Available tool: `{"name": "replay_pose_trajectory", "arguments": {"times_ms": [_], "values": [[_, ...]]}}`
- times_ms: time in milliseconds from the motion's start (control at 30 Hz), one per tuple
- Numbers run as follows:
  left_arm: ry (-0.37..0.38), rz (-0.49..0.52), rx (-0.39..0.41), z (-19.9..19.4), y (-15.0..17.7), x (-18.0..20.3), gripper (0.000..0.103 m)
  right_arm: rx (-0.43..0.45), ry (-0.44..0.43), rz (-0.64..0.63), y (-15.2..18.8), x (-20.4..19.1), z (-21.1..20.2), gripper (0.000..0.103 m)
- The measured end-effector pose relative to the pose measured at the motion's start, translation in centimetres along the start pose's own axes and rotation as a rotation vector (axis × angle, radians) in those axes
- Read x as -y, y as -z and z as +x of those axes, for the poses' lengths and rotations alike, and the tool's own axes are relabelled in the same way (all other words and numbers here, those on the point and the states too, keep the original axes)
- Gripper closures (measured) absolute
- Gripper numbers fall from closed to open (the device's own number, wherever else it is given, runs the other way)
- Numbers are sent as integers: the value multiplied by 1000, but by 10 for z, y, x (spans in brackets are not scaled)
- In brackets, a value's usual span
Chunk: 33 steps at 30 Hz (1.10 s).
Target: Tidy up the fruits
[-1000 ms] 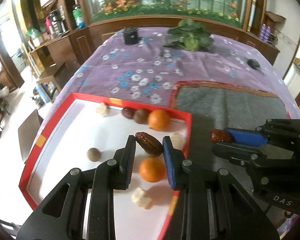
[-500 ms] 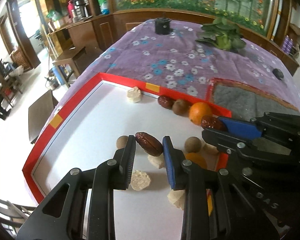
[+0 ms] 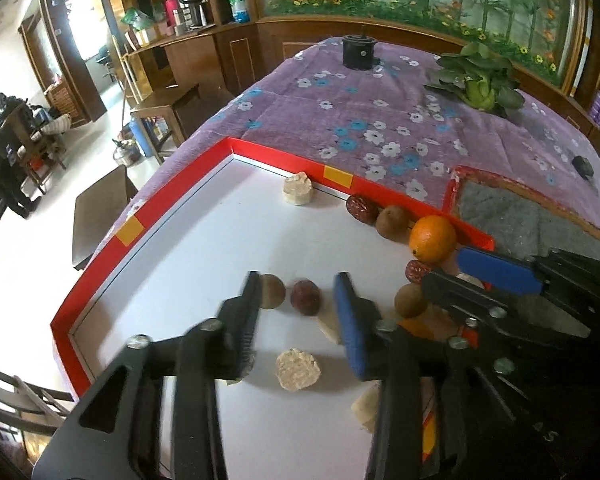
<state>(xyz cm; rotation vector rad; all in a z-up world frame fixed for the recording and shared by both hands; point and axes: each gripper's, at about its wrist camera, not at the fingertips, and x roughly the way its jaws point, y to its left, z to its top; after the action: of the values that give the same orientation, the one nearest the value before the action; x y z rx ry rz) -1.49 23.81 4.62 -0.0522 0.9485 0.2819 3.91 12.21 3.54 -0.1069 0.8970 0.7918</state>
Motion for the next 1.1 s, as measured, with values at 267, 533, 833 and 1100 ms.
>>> {"name": "replay_pose_trajectory", "arguments": {"times_ms": [267,533,833,1100], "values": [[-29,11,44,-13,6,10,44,41,33,33,14,5,-25,67],[2,-10,111,-31,11,19,44,70,57,60,31,11,-41,62],[-10,23,138,-43,14,33,44,81,76,96,45,19,-52,61],[-9,53,163,-55,21,41,44,89,93,108,54,11,-60,60]]}}
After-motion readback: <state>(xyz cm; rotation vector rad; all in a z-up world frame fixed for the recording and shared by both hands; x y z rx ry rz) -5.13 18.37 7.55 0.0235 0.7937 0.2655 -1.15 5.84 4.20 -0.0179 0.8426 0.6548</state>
